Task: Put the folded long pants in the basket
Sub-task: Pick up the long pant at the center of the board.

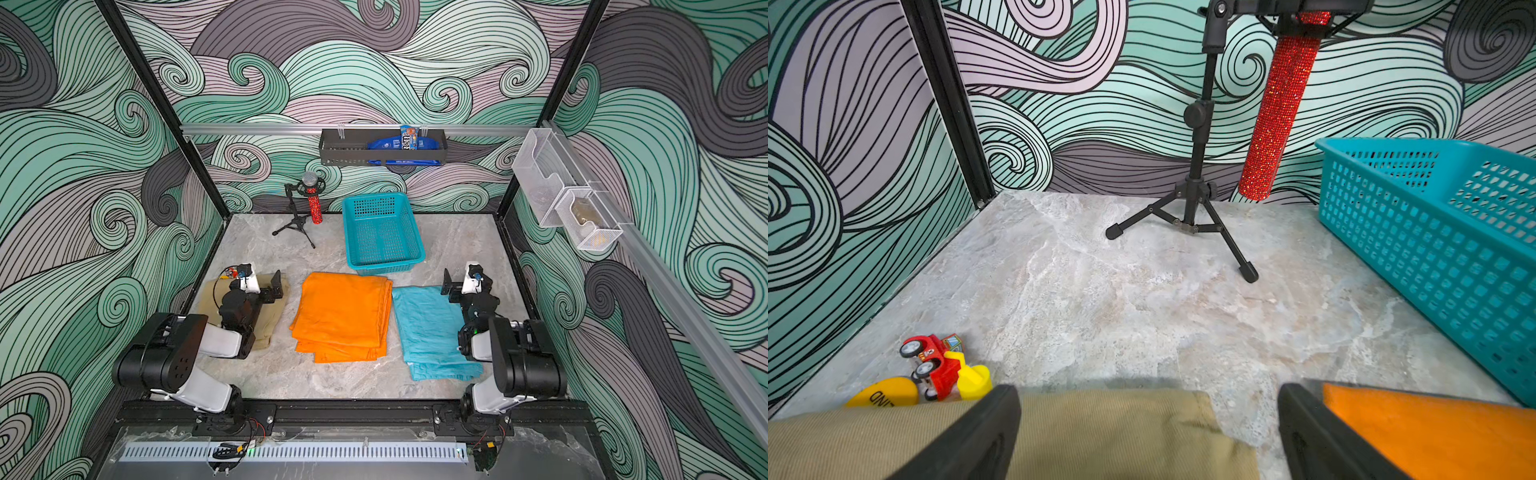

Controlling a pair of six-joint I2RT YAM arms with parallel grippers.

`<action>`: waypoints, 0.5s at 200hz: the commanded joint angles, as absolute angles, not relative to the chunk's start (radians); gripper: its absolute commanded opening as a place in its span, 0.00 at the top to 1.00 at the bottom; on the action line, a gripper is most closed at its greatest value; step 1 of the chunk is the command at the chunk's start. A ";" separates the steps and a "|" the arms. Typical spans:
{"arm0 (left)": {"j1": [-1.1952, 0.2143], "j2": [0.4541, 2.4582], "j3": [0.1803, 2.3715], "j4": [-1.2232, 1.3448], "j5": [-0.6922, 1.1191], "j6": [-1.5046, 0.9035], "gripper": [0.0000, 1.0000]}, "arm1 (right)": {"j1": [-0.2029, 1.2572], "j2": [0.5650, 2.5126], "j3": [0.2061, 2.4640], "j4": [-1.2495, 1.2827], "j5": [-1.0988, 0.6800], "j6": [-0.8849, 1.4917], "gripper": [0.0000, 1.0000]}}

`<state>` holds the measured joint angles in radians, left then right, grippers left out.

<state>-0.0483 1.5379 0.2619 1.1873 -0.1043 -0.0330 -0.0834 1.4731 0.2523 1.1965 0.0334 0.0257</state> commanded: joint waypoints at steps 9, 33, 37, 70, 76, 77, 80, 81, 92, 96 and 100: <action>-0.057 1.388 0.411 0.927 -0.221 -0.052 0.02 | -0.087 1.315 0.386 0.873 0.120 0.134 0.00; -0.057 1.307 0.545 0.683 -0.291 -0.156 0.01 | -0.107 1.292 0.472 0.698 0.093 0.395 0.00; -0.058 1.303 0.583 0.611 -0.279 -0.173 0.01 | -0.117 1.293 0.503 0.643 0.048 0.423 0.00; -0.093 1.310 0.797 0.181 -0.038 -0.339 0.02 | -0.089 1.340 0.708 0.238 -0.224 0.561 0.05; -0.099 1.310 0.804 0.141 0.007 -0.373 0.02 | -0.059 1.334 0.727 0.175 -0.225 0.569 0.07; -0.100 1.309 0.804 0.134 0.015 -0.379 0.01 | -0.052 1.332 0.731 0.163 -0.223 0.568 0.07; -0.103 1.308 0.804 0.115 0.029 -0.399 0.02 | -0.032 1.326 0.740 0.130 -0.215 0.565 0.08; -0.105 1.307 0.804 0.108 0.035 -0.408 0.02 | -0.029 1.325 0.742 0.122 -0.211 0.563 0.08; -0.124 1.291 0.782 0.053 0.061 -0.479 0.02 | 0.070 1.289 0.766 0.003 -0.146 0.555 0.08; -0.133 1.284 0.766 0.042 0.069 -0.498 0.02 | 0.104 1.272 0.768 -0.021 -0.130 0.561 0.08; -0.142 1.273 0.748 0.036 0.083 -0.513 0.02 | 0.142 1.253 0.764 -0.034 -0.121 0.570 0.08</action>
